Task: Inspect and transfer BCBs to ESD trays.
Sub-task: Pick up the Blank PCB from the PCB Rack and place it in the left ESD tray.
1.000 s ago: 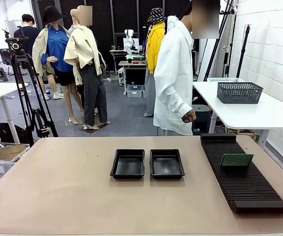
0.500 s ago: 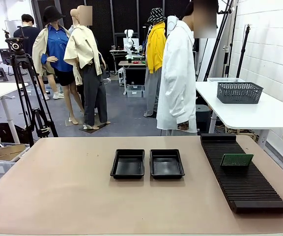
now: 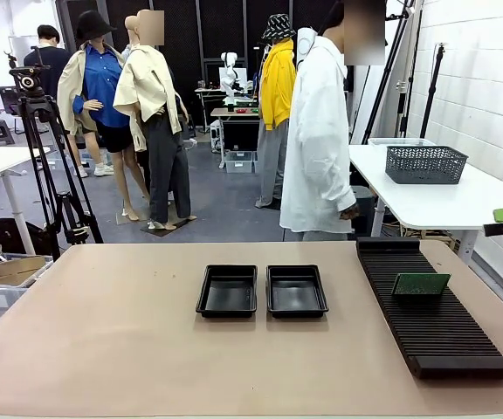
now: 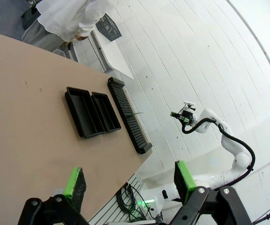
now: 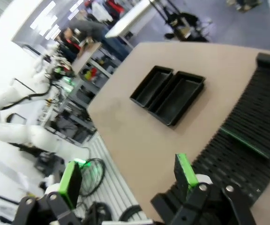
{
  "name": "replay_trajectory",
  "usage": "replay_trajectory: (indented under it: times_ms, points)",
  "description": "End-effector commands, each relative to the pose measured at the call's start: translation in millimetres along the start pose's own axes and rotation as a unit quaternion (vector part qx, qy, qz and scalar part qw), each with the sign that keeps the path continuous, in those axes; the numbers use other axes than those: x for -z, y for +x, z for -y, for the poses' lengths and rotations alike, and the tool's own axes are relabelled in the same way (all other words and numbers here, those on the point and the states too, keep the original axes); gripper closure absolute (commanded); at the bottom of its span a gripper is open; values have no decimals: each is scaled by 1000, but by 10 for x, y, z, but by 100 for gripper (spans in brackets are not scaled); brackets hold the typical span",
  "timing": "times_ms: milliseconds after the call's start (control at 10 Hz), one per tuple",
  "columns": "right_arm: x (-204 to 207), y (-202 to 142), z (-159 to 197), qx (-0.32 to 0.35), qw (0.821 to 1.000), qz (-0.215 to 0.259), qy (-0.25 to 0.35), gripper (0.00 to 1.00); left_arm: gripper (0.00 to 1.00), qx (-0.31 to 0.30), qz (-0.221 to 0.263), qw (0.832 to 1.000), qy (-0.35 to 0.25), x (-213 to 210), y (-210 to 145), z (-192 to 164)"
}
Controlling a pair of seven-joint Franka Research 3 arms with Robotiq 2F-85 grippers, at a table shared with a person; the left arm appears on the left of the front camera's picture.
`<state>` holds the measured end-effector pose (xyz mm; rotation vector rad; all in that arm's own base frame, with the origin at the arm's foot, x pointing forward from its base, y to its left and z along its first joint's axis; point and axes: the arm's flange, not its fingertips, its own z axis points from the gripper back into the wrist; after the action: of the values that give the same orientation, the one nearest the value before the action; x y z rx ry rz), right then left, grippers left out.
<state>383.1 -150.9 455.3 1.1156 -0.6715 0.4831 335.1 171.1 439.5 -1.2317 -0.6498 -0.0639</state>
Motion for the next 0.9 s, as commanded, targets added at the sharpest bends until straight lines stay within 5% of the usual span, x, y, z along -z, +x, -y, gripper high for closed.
replay_trajectory:
  times_ms: [0, 500, 800]
  points:
    - [114, 184, 48, -31, 998, -45, -21, 0, 0, -2, 1, 1000, -4, -18, -7, 16]
    - [435, 728, 310, -52, 980, -168, -97, 0, 0, -2, 1, 1000, -4, -18, -7, 16]
    - [648, 901, 473, -106, 940, -275, -170, 0, 0, -2, 1, 1000, -4, -18, -7, 16]
